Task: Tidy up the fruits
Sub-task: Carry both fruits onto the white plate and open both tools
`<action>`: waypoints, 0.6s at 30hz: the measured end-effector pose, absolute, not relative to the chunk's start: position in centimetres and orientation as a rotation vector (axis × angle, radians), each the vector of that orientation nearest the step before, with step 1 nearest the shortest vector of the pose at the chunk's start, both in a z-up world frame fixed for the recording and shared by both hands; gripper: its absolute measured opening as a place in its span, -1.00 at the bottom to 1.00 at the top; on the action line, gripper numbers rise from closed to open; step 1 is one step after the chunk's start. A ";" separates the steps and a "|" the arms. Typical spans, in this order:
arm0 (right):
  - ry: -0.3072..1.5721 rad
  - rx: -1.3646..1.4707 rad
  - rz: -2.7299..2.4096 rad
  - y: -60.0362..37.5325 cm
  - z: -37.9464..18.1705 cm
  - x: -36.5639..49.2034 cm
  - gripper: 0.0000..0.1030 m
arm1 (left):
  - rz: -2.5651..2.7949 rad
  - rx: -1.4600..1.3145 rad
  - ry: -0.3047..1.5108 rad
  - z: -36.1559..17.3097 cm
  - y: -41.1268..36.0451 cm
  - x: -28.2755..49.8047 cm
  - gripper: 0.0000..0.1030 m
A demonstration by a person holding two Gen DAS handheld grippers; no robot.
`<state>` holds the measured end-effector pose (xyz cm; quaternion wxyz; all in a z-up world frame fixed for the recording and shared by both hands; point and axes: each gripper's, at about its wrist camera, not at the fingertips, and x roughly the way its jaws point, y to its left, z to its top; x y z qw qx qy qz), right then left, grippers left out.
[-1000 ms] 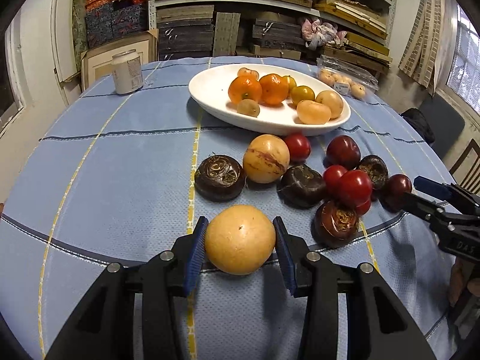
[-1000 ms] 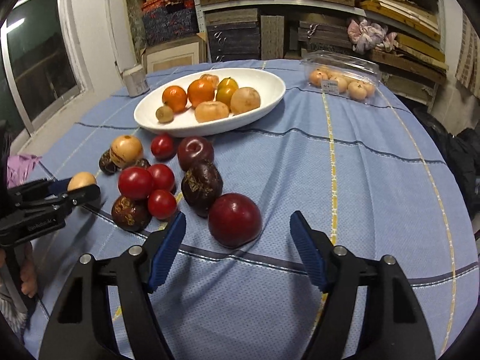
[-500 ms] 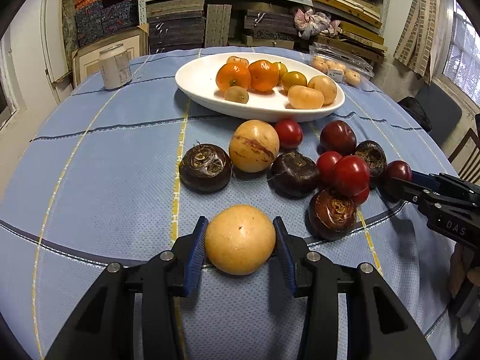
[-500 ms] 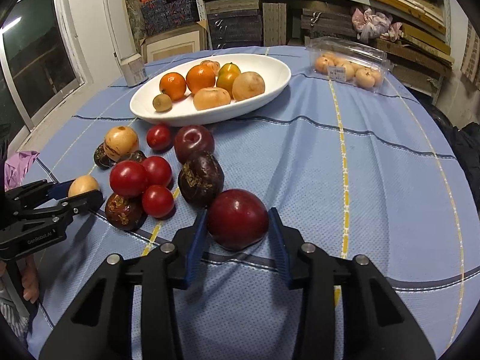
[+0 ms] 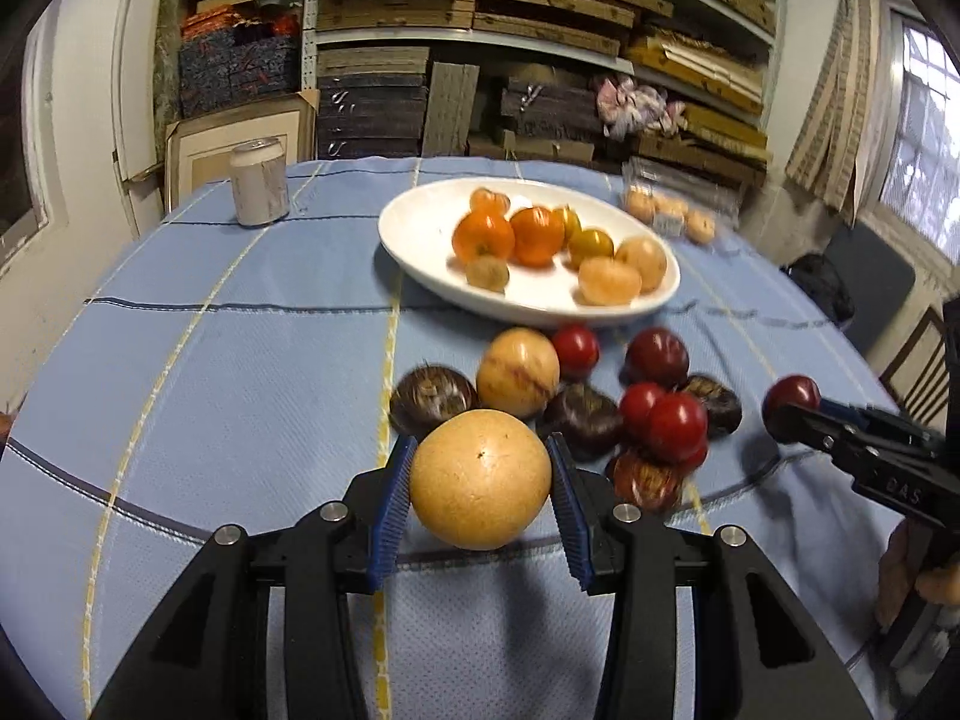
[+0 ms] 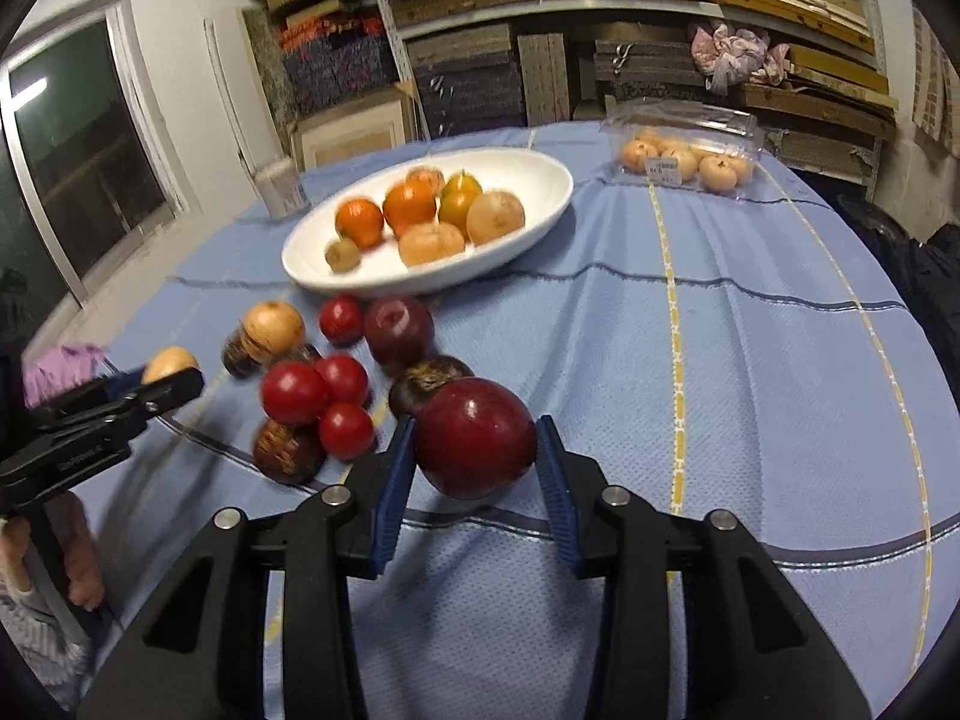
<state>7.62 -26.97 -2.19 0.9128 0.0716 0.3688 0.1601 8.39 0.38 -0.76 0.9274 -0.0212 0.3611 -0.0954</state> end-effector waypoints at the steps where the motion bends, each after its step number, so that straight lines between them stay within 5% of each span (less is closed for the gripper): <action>1: 0.750 0.163 0.337 -27.2 -1.6 7.6 -0.23 | -0.200 -0.058 0.738 -0.3 0.5 8.8 -0.14; 10: 0.639 0.153 0.375 -25.9 6.4 13.5 -0.24 | -0.187 -0.020 0.690 4.7 -0.7 16.6 -0.14; 18: 0.796 0.123 0.341 -23.4 3.2 24.8 -0.24 | -0.147 0.000 0.756 2.4 -0.6 24.3 -0.14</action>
